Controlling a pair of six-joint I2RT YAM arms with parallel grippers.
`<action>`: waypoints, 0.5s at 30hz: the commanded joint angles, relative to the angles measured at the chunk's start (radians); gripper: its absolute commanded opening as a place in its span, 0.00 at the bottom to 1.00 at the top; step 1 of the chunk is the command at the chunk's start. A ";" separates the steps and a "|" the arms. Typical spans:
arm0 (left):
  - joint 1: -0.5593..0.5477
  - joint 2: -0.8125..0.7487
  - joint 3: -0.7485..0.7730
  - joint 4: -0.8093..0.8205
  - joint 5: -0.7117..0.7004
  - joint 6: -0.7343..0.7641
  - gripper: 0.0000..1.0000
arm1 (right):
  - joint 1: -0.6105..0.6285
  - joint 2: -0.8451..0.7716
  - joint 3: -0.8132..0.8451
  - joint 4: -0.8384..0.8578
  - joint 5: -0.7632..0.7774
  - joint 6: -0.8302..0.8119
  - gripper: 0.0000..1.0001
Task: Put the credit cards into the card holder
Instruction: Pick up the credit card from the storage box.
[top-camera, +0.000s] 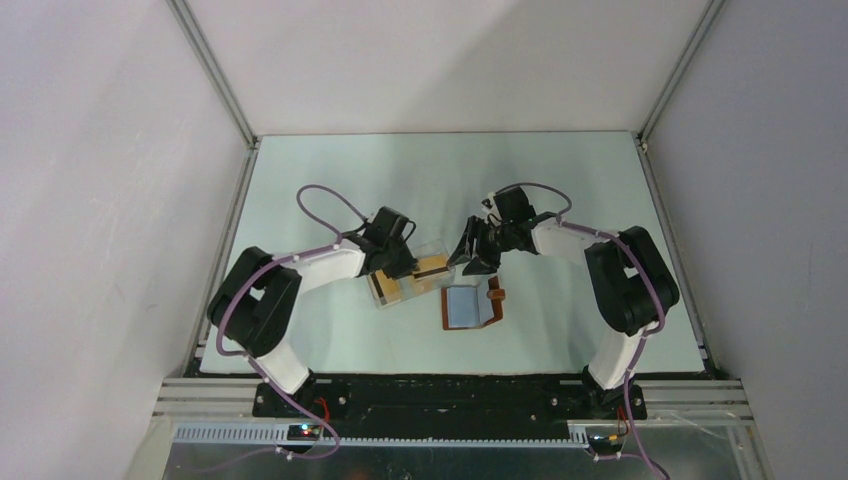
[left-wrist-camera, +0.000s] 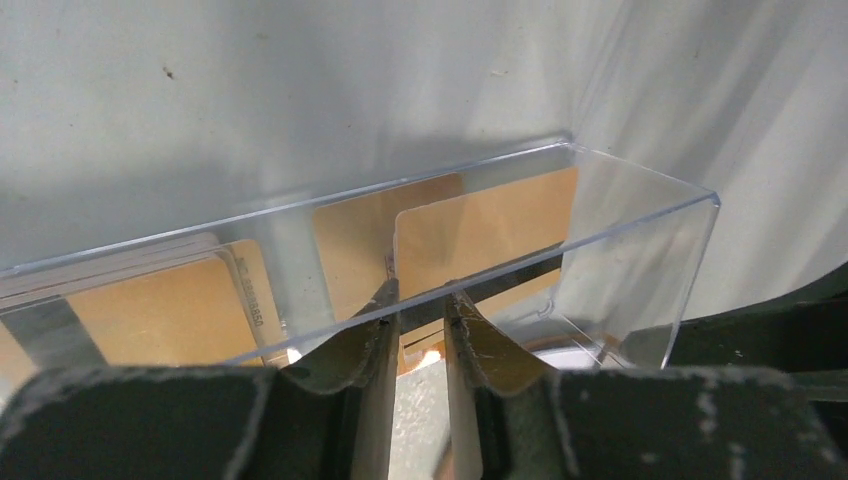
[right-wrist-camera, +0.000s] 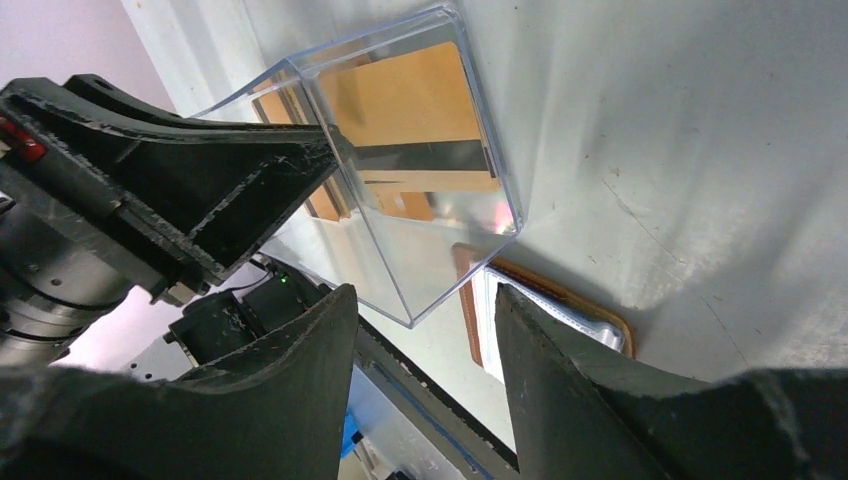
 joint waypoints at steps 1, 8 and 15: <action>-0.007 -0.061 0.049 0.031 -0.024 0.017 0.25 | 0.004 0.013 0.034 -0.007 -0.007 -0.023 0.56; -0.017 -0.073 0.061 0.030 -0.025 0.027 0.25 | 0.004 0.024 0.037 -0.009 -0.014 -0.024 0.55; -0.026 -0.056 0.070 0.031 -0.012 0.033 0.24 | 0.004 0.028 0.037 -0.012 -0.022 -0.031 0.55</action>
